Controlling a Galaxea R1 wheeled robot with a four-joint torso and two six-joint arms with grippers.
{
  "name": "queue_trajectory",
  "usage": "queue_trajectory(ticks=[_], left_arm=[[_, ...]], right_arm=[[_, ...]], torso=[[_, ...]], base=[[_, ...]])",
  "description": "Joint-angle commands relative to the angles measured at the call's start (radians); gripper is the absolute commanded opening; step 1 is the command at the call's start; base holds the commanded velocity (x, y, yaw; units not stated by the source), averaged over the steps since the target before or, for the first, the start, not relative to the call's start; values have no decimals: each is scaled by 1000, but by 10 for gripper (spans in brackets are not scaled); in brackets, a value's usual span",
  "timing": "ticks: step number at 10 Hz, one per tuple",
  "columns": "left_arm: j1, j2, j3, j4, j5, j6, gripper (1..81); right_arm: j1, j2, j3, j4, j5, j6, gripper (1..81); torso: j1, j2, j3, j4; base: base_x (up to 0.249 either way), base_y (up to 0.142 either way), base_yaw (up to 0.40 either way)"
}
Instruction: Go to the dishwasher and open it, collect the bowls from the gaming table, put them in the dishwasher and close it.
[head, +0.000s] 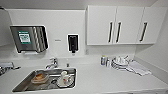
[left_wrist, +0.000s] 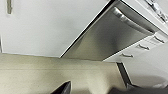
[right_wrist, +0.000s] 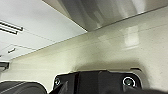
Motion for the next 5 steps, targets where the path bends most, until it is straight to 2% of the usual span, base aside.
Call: queue_trajectory(ticks=[1, 3, 4, 5], left_arm=[[-119, -128, 105, 67, 87, -52, 811], [-172, -146, 134, 67, 80, -52, 811], [-210, -142, 143, 67, 25, -52, 811], [-233, -139, 145, 67, -5, -52, 811]], right_arm=[[81, -37, 24, 17, -41, 1, 811], [87, -37, 27, 19, -41, 1, 811], [87, -42, 27, 20, -39, 2, 811], [92, -43, 29, 22, -39, 2, 811]], torso=[[62, -96, 0, 0], [105, -164, 0, 0], [125, -196, -94, 0], [143, -225, -102, 0]], base=[[0, 0, 0], [0, 0, 0], [0, 0, 0], [0, 0, 0]])
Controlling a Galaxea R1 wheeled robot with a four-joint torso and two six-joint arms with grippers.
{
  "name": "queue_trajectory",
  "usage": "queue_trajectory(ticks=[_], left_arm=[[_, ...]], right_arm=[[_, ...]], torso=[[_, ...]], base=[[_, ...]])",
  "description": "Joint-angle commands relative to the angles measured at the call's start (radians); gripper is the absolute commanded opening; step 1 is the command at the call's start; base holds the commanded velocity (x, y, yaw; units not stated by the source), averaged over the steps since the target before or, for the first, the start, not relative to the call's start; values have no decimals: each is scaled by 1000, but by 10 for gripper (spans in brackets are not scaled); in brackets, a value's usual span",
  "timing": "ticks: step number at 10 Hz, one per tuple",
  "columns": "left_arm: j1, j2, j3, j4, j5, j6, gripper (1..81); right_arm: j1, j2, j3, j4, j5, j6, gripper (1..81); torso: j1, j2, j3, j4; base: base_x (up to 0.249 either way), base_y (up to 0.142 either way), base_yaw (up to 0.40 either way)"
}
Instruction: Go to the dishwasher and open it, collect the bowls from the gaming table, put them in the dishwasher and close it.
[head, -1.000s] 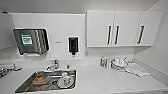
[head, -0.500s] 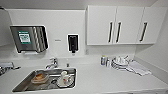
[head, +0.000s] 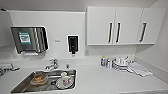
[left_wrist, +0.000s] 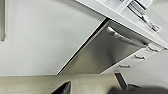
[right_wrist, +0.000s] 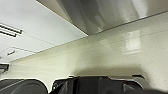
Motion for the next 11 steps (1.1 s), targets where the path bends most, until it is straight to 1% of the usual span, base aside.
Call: queue_trajectory(ticks=[1, 3, 4, 5, 6, 8, 9, 10, 11], left_arm=[[-148, -55, 54, 67, -4, -52, 811], [-169, -62, 66, 67, -12, -52, 811], [-177, -67, 66, 67, -28, -52, 811], [-183, -70, 66, 67, -30, -52, 811], [-194, -76, 71, 67, -32, -52, 811], [-234, -125, 135, 67, -35, -52, 811], [-251, -142, 160, 67, -36, -52, 811], [-264, -160, 177, 67, -51, -52, 811], [-268, -173, 189, 67, -59, -52, 811]], right_arm=[[92, -48, 30, 20, -38, 2, 811], [101, -48, 39, 20, -38, 2, 811], [107, -48, 46, 20, -38, 2, 811], [110, -47, 49, 20, -38, 2, 811], [113, -47, 52, 20, -38, 2, 811], [115, -44, 53, 18, -38, 1, 811], [115, -44, 53, 18, -38, 2, 811], [115, -42, 53, 18, -38, 2, 811], [121, -40, 50, 20, -36, 2, 811]], torso=[[63, -98, -92, 0], [103, -161, -152, 0], [125, -196, -184, 0], [208, -324, -305, 0], [168, -263, -248, 0], [210, -328, -309, 0], [232, -363, -291, 0], [253, -394, -279, 0], [203, -316, -290, 0]], base=[[0, 0, 0], [0, 0, 0], [0, 0, 0], [0, 0, 0], [0, 0, 0], [0, 0, 0], [0, 0, 0], [0, 0, 0], [0, 0, 0]])
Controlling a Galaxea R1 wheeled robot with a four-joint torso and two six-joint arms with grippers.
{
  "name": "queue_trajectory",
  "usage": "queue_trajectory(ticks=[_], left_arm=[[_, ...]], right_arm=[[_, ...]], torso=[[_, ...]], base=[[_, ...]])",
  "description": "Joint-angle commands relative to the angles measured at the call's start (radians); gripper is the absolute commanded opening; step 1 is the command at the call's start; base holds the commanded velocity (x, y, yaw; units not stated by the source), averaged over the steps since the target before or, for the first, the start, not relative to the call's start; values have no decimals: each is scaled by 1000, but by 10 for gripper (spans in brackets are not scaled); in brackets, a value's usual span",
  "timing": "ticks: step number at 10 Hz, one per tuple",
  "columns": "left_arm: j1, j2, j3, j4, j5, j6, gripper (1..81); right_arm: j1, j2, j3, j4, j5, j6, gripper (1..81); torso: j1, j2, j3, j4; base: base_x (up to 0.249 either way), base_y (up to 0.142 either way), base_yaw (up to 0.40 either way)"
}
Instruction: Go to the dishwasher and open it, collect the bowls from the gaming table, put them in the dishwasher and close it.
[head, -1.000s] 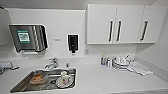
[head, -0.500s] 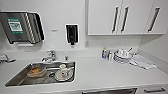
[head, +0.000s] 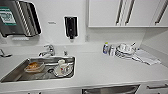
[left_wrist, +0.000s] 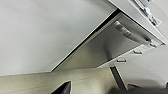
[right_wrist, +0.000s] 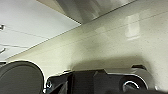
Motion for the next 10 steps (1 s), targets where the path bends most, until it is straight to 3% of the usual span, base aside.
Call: queue_trajectory(ticks=[1, 6, 8, 10], left_arm=[[-88, -90, 69, 67, 59, -52, 811], [-145, -144, 114, 67, 58, -52, 811], [-148, -136, 114, 67, 58, -52, 811], [-147, -116, 102, 67, 58, -52, 811]], right_arm=[[86, -47, 33, 24, -46, 10, 811], [192, -121, 137, 35, -48, 51, 811], [282, -219, 261, 32, -62, 109, 811], [359, -253, 306, 32, -115, 186, 811]], torso=[[-1, 1, 0, 0], [8, -12, -7, 0], [8, -12, -8, 0], [8, -12, -8, 0]], base=[[0, 0, 0], [0, 0, 0], [0, 0, 0], [0, 0, 0]])
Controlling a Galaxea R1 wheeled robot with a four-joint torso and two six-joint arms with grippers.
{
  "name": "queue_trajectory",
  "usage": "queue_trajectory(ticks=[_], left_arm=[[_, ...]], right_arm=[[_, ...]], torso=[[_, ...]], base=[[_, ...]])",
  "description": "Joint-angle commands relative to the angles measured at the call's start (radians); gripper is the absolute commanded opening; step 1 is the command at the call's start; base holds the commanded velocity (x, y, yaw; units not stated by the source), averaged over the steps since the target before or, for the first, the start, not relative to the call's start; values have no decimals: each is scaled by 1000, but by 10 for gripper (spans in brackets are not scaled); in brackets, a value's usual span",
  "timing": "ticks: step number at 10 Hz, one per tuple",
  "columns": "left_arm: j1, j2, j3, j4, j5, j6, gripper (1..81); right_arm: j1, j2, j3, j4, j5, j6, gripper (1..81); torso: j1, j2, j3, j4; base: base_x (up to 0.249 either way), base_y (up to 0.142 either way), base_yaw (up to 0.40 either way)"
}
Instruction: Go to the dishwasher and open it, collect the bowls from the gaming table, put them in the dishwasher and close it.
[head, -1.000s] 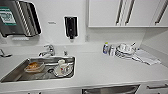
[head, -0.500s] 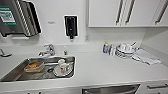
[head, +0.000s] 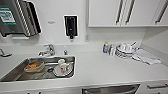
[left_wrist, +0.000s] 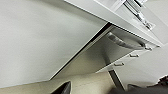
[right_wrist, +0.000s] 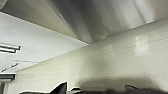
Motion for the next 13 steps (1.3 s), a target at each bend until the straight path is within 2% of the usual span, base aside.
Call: queue_trajectory(ticks=[1, 4, 6, 7, 9, 12, 13], left_arm=[[-74, -31, 20, 67, 84, -52, 811], [-74, -24, 5, 67, 72, -52, 811], [-74, -14, -9, 67, 66, -52, 811], [-74, -8, -12, 67, 66, -52, 811], [-74, -6, -12, 67, 66, -52, 811], [-74, -6, -21, 67, 66, -52, 811], [-72, -6, -23, 67, 66, -52, 811]], right_arm=[[217, -98, 111, 12, -120, 130, 811], [323, -117, 121, 33, -195, 199, 811], [360, -124, 134, 35, -230, 213, 811], [369, -132, 140, 36, -232, 213, 811], [398, -152, 149, 38, -235, 228, 811], [468, -190, 193, 35, -240, 268, 811], [494, -192, 195, 33, -276, 299, 811]], torso=[[0, 0, 0, 0], [0, 0, 0, 0], [0, 0, 0, 0], [65, -100, 0, 0], [71, -110, -1, 0], [126, -199, -1, 0], [149, -234, -1, 0]], base=[[0, 0, 0], [0, 0, 0], [0, 0, 0], [0, 0, 0], [0, 0, 0], [0, 0, 0], [0, 0, 0]])
